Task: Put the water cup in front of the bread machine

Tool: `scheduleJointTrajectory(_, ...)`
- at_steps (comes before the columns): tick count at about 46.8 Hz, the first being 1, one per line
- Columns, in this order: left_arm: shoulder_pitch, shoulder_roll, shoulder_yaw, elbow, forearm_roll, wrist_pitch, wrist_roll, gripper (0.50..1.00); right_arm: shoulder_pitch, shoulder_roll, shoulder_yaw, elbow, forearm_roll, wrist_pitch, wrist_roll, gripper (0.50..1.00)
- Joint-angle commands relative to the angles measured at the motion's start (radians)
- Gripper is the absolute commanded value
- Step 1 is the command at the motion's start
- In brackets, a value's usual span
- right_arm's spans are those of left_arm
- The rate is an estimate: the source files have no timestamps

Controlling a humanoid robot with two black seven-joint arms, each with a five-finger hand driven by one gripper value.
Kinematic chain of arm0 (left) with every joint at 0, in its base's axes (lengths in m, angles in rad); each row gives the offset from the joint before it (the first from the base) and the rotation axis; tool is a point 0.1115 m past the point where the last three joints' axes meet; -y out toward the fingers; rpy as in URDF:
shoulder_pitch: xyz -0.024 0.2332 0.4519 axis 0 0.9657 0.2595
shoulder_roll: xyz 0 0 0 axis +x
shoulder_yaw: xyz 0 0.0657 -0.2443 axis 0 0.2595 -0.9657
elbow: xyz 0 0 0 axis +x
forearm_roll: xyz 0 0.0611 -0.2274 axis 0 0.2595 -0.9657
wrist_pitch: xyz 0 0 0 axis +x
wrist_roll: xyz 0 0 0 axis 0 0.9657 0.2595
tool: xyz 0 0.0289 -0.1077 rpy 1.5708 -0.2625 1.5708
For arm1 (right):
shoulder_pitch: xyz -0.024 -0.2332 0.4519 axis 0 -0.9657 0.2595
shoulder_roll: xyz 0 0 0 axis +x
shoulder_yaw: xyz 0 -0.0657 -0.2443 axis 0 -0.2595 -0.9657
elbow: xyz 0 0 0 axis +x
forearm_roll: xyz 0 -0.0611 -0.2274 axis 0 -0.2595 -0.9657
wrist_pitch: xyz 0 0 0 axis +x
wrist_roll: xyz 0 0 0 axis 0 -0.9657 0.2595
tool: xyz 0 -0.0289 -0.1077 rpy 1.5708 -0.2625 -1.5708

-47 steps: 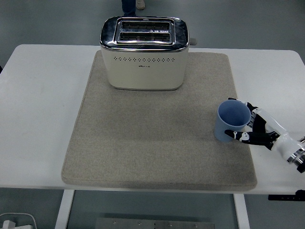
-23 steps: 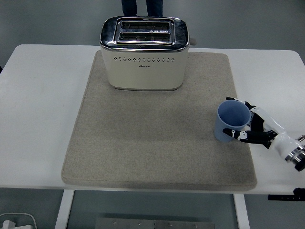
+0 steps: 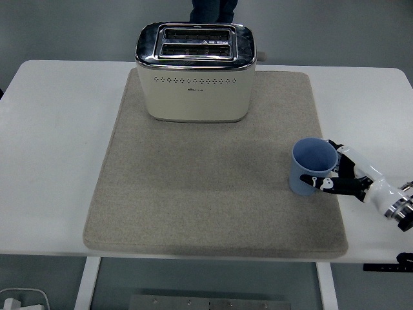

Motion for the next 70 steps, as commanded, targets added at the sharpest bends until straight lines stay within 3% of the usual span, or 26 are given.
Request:
scheduleJointTrajectory(1, 0.000, 0.000, 0.000, 0.002, 0.000, 0.000, 0.001, 0.999, 0.003, -0.001, 0.000, 0.001, 0.000, -0.001, -0.006, 0.500)
scheduleJointTrajectory(14, 0.000, 0.000, 0.000, 0.000, 0.001, 0.000, 0.000, 0.999, 0.033, -0.001, 0.006, 0.018, 0.003, -0.012, -0.056, 0.500)
scheduleJointTrajectory(38, 0.000, 0.000, 0.000, 0.000, 0.000, 0.000, 0.001, 0.999, 0.036, -0.004, 0.018, 0.041, 0.009, -0.014, -0.059, 0.500)
scheduleJointTrajectory(54, 0.000, 0.000, 0.000, 0.000, 0.000, 0.000, 0.001, 0.999, 0.121, 0.002, 0.015, 0.044, 0.030, -0.015, -0.059, 0.500)
scheduleJointTrajectory(70, 0.000, 0.000, 0.000, 0.000, 0.000, 0.000, 0.001, 0.999, 0.211, 0.052, -0.047, 0.027, 0.056, -0.014, -0.058, 0.500)
